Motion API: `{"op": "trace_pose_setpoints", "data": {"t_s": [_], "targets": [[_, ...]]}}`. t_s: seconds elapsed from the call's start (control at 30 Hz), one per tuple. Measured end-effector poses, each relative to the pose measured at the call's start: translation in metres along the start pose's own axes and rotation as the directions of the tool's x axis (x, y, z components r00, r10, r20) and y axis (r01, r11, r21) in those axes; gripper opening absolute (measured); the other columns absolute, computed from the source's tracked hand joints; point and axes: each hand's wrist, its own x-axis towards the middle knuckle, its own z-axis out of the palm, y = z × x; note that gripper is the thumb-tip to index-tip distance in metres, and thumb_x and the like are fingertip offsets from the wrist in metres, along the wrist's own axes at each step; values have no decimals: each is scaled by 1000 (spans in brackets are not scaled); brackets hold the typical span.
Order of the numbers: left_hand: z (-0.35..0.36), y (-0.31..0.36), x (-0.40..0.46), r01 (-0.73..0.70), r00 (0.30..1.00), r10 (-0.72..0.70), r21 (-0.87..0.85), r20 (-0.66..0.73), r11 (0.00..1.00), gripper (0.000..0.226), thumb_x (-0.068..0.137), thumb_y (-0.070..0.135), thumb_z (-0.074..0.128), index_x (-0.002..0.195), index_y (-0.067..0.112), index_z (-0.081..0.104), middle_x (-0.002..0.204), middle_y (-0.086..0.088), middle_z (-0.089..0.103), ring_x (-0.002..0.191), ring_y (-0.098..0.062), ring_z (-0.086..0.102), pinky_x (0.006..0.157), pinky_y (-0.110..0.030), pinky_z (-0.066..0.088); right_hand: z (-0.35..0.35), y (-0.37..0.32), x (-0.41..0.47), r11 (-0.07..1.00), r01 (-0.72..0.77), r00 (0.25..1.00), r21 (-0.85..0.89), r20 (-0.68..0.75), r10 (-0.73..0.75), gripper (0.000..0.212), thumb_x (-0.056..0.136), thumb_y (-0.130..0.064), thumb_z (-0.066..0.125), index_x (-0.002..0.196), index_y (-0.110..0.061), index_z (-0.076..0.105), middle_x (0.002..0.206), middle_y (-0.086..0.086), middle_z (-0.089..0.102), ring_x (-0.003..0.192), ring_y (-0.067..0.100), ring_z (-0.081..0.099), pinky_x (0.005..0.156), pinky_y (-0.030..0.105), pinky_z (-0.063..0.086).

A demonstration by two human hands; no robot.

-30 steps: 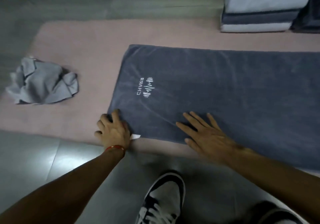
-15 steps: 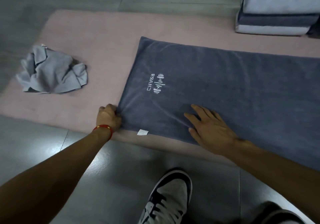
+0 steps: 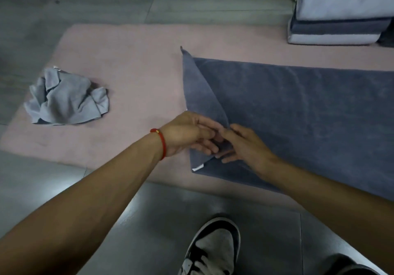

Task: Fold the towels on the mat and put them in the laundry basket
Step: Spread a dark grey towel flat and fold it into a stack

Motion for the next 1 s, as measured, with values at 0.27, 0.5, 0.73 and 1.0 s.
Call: {"op": "trace_pose_setpoints", "data": {"t_s": [0.27,0.5,0.73,1.0], "targets": [[-27,47,155,-44,850,459,834,-258,549,30,96,11,50,120,13,67,126,-15,63,115,-31,60,101,-33,45,-72,31,-4,878,-22,969,-477,-226,-99,11,94,-23,68,85,-19,64,76,0,69,59,11,67,58,22,47],[-60,80,232,23,873,445,930,-198,368,50,103,9,42,153,9,37,163,-19,22,148,-36,28,121,-36,21,-104,51,-28,754,-71,955,-653,-262,-137,9,96,-26,63,89,-20,64,79,-4,65,80,20,63,72,34,48],[-69,93,268,104,916,346,953,-203,284,36,99,9,46,133,-1,52,129,-34,53,120,-50,50,104,-45,40,-117,67,-33,799,-34,919,-601,-333,-211,6,97,-28,63,91,-25,63,63,-19,50,60,2,51,61,17,39],[-33,105,241,-3,739,646,957,-193,289,17,84,14,73,100,10,75,108,-23,61,102,-43,58,85,-46,51,-158,71,-56,864,-52,821,-500,-514,-248,10,94,-23,69,100,-16,73,85,-1,71,80,17,65,73,25,44]]}}
